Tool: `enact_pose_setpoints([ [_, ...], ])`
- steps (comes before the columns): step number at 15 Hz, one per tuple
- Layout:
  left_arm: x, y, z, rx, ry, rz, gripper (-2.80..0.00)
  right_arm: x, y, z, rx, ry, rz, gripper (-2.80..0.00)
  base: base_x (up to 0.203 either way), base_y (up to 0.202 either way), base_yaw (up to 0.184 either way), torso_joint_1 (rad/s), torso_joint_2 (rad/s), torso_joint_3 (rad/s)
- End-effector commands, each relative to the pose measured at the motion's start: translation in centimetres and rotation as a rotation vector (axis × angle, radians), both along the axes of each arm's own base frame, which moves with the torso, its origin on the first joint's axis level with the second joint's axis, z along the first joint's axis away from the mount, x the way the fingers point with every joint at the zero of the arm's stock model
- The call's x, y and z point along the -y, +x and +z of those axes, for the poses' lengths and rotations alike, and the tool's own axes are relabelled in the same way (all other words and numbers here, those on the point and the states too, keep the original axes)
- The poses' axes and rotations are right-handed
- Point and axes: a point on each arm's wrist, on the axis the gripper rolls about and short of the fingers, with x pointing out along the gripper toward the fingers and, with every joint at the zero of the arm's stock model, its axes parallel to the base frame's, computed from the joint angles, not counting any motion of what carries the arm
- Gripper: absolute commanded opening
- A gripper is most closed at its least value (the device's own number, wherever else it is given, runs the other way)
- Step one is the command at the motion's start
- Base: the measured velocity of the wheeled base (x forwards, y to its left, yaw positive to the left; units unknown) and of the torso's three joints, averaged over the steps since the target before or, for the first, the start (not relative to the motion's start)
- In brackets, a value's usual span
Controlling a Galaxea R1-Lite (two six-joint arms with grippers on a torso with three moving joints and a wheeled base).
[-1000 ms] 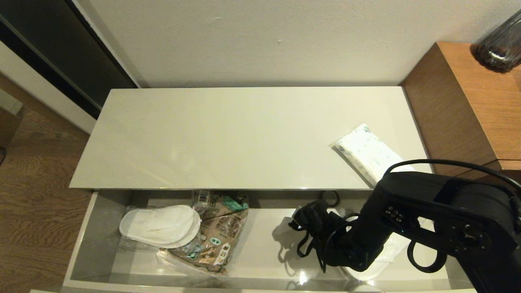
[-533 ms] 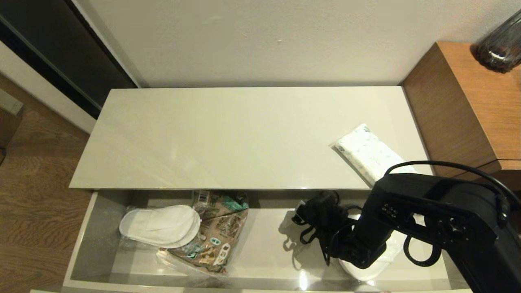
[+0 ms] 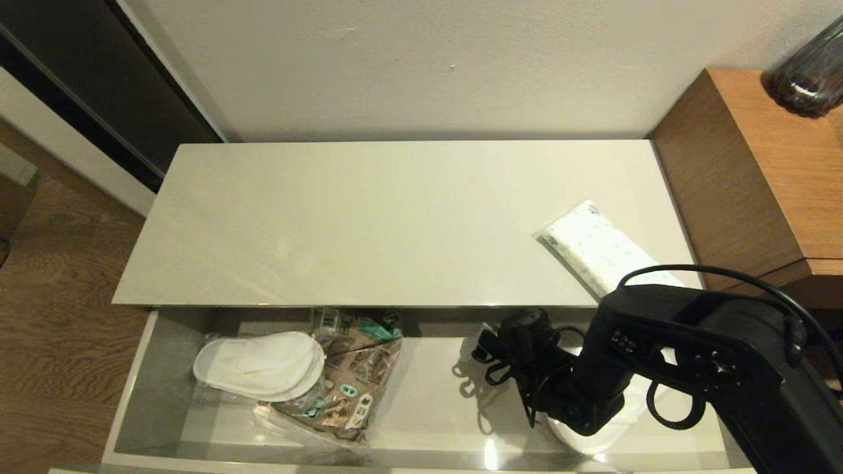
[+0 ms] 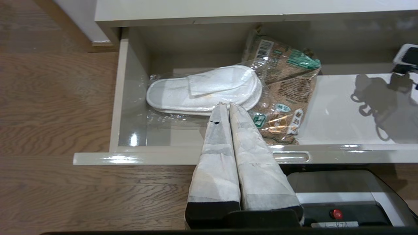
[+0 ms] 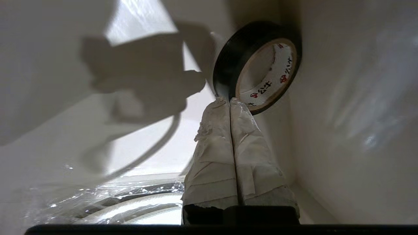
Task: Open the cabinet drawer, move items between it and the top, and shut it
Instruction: Close the drawer
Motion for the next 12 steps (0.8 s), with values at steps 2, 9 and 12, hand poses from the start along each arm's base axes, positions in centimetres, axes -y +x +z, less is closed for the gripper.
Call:
enact_pose_setpoints([
  [2,0.00,0.00,0.00,0.000,0.000,0.000,-2.80,0.23,0.11,-0.13,-0.001,-0.011,-0.005,-2.80,0.000,0.000,0.000,0.000,0.00,0.000],
  [9,0.00,0.00,0.00,0.000,0.000,0.000,-2.80,0.18,0.31,-0.35,0.024,-0.004,-0.001,-2.80,0.000,0.000,0.000,0.000,0.00,0.000],
  [12,0.00,0.00,0.00,0.000,0.000,0.000,-2.80,0.12,0.41,-0.50,0.063,-0.006,0.014,-2.80,0.000,0.000,0.000,0.000,0.00,0.000],
])
